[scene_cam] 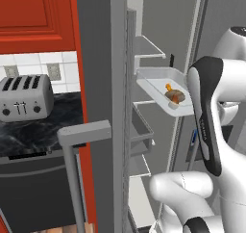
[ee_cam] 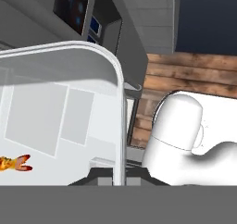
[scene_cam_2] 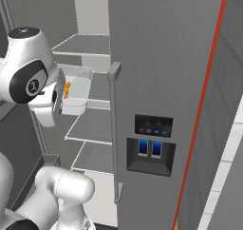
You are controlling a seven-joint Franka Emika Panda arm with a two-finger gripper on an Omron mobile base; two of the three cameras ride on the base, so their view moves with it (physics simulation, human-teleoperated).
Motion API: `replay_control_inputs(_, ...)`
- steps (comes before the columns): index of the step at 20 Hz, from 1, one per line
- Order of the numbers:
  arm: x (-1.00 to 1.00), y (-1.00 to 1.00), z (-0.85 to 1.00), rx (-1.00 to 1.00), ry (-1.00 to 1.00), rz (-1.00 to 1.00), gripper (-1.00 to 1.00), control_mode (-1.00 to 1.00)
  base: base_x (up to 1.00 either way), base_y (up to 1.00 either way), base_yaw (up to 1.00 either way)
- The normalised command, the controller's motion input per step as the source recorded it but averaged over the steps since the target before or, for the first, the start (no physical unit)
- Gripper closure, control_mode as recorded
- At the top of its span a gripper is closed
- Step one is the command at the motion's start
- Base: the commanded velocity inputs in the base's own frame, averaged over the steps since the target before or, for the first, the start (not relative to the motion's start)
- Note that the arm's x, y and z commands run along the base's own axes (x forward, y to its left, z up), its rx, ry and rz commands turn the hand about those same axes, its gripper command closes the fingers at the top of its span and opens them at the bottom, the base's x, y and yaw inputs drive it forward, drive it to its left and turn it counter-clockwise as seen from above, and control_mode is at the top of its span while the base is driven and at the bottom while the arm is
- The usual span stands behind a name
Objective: Place the tupperware containing the shrimp and mushroom meal in the microwave. Close the microwave door and press the start button to reheat the meal.
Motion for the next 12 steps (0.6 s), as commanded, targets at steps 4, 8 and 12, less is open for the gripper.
replay_control_inputs(4, 0.00, 0.00, 0.00, 0.00, 0.00, 0.00, 1.00, -1.00, 0.00, 0.00, 0.00)
replay_control_inputs(8, 0.00, 0.00, 0.00, 0.00, 0.00, 0.00, 1.00, -1.00, 0.00, 0.00, 0.00)
replay_control_inputs(12, 0.00, 0.00, 0.00, 0.00, 0.00, 0.00, 1.00, 1.00, -0.09, 0.00, 0.00)
